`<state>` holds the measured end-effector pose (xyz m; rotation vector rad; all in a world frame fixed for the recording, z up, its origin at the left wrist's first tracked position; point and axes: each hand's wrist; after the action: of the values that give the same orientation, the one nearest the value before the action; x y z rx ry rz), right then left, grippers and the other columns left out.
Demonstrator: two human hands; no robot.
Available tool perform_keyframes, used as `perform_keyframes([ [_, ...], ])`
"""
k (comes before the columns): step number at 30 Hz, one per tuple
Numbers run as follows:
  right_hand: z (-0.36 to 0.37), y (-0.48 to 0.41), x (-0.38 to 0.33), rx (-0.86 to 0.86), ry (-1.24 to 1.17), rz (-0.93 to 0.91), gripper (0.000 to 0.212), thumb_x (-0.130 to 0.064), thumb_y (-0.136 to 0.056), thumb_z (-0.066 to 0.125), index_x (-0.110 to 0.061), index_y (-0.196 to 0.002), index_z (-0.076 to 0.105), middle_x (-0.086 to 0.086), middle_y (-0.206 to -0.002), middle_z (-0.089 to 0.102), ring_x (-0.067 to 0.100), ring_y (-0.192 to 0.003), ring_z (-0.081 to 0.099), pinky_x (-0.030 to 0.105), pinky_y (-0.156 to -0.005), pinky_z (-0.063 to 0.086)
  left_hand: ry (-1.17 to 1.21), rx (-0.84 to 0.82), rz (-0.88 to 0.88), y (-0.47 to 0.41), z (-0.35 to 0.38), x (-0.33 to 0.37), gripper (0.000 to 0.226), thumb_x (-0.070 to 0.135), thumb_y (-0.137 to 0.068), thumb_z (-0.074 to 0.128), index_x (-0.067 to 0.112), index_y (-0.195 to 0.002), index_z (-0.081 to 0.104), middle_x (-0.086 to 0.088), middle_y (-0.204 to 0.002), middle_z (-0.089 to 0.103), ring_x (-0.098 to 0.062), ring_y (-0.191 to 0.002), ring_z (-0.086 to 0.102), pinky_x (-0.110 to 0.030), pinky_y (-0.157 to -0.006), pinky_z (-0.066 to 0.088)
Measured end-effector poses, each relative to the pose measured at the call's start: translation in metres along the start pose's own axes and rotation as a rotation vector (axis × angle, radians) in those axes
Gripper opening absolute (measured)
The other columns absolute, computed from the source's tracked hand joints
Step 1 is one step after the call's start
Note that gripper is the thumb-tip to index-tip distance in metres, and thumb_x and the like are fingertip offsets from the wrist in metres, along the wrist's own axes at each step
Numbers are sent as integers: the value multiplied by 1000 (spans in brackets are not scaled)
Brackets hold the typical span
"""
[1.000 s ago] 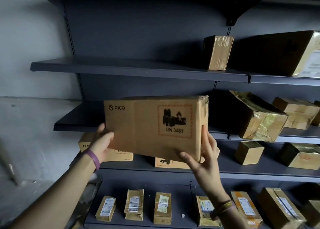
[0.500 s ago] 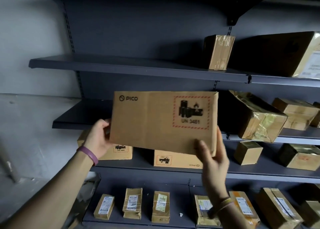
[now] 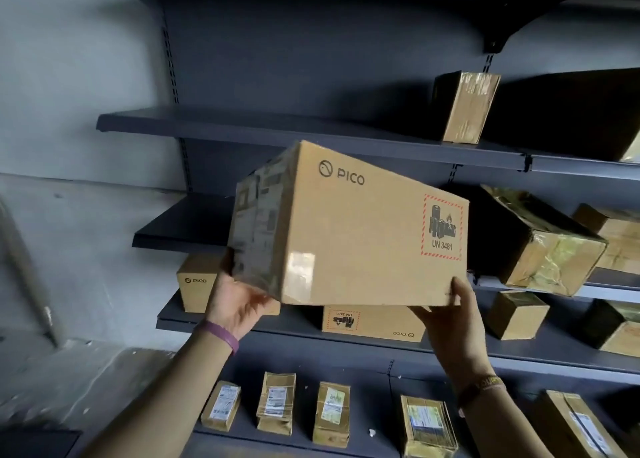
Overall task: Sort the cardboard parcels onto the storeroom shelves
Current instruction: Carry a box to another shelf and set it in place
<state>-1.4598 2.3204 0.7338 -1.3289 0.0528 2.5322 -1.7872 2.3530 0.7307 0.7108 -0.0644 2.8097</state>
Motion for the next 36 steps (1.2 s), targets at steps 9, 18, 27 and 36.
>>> perform_keyframes([
  [9,70,14,13,-114,667,-278,53,-41,-101,44,-33,-151,29,-8,-159,27,13,-146,27,50,-119,25,-141,60,240,7,29,-16,56,39,-82,67,13,-130,53,-19,-117,65,-33,-109,64,-41,-74,58],
  [18,73,18,-1,-303,334,-157,57,-49,-85,68,-33,-137,50,-2,-133,63,23,-121,61,46,-93,54,-304,-95,261,19,42,-10,50,23,-79,68,14,-128,59,-16,-133,57,-31,-124,54,-46,-95,51],
  [27,46,33,-33,-193,299,-165,63,-45,-82,69,-25,-138,51,1,-130,65,23,-118,63,43,-92,56,-273,-174,165,18,68,-35,63,10,-83,59,7,-142,39,-17,-139,52,-33,-128,50,-48,-101,45],
  [36,-42,74,-77,69,281,-178,47,-38,-81,68,-24,-125,63,4,-120,70,21,-109,67,32,-74,60,-294,-139,-1,17,96,-130,60,8,-79,57,2,-137,43,-16,-129,61,-31,-116,60,-34,-75,58],
])
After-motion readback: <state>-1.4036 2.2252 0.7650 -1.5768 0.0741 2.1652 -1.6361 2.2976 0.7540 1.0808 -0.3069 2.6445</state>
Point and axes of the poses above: each hand's wrist, its own y-axis away from the middle knuckle, its own z-axis out of the palm, x = y × z
